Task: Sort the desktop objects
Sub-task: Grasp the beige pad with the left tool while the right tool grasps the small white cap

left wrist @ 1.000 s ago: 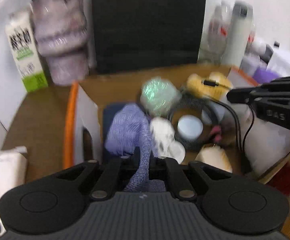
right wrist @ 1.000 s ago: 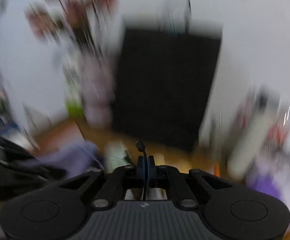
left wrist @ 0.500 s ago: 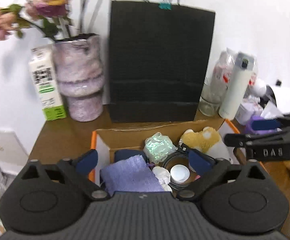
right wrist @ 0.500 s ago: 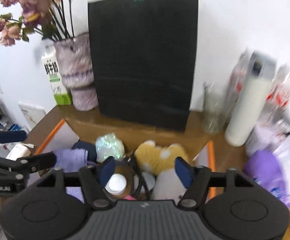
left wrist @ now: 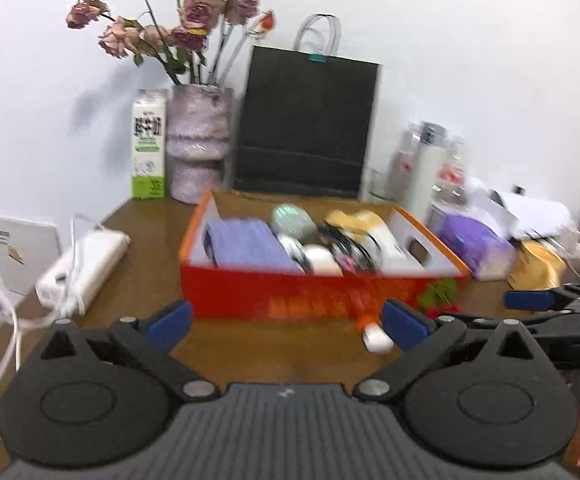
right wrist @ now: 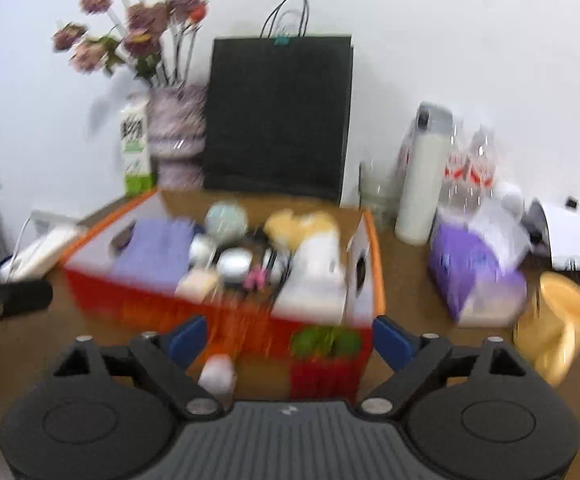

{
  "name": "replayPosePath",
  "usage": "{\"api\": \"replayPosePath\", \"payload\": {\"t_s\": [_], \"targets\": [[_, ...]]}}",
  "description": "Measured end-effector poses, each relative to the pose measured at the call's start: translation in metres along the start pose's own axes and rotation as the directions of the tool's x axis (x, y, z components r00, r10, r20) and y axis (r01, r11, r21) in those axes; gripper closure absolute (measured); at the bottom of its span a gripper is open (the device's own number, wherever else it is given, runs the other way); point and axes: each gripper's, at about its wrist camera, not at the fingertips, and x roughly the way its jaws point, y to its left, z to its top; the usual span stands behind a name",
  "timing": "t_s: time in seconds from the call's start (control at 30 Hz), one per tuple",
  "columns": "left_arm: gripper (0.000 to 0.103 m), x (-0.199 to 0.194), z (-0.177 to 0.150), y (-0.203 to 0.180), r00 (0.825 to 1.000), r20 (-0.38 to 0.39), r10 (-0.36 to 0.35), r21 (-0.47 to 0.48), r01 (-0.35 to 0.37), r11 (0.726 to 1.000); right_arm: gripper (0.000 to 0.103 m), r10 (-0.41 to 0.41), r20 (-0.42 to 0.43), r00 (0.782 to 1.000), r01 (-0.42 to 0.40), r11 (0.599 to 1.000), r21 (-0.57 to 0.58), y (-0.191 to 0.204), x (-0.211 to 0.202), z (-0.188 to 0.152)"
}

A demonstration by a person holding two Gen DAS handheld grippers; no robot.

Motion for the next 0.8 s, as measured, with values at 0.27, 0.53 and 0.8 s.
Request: {"api": "replayPosePath", "payload": {"t_s": [0.27,0.53,0.8], "targets": [[0.0,-0.036,-0.07,-0.01,0.998,-0.062,0.003,0.045,0.0,0.999,0.014,0.022,-0.054,0.998,-0.018,0.997,0.069,0.018,-0.042,-0.079],[0.0,-0.058,-0.102,-0.004,0.996,-0.081,0.042,0.034,-0.04,0.999,0.013,0.02,-0.008,1.0,-0.02,1.0,0.008,0.034,-0.084,-0.123],[0.0,-0.046,-0.09,-0.013,0.996,-0.079,0.051,0.08,-0.045,0.996,0.013,0.02,-0.003,1.0,-0.02,0.998,0.051,0.026,-0.083,-0.121]]}}
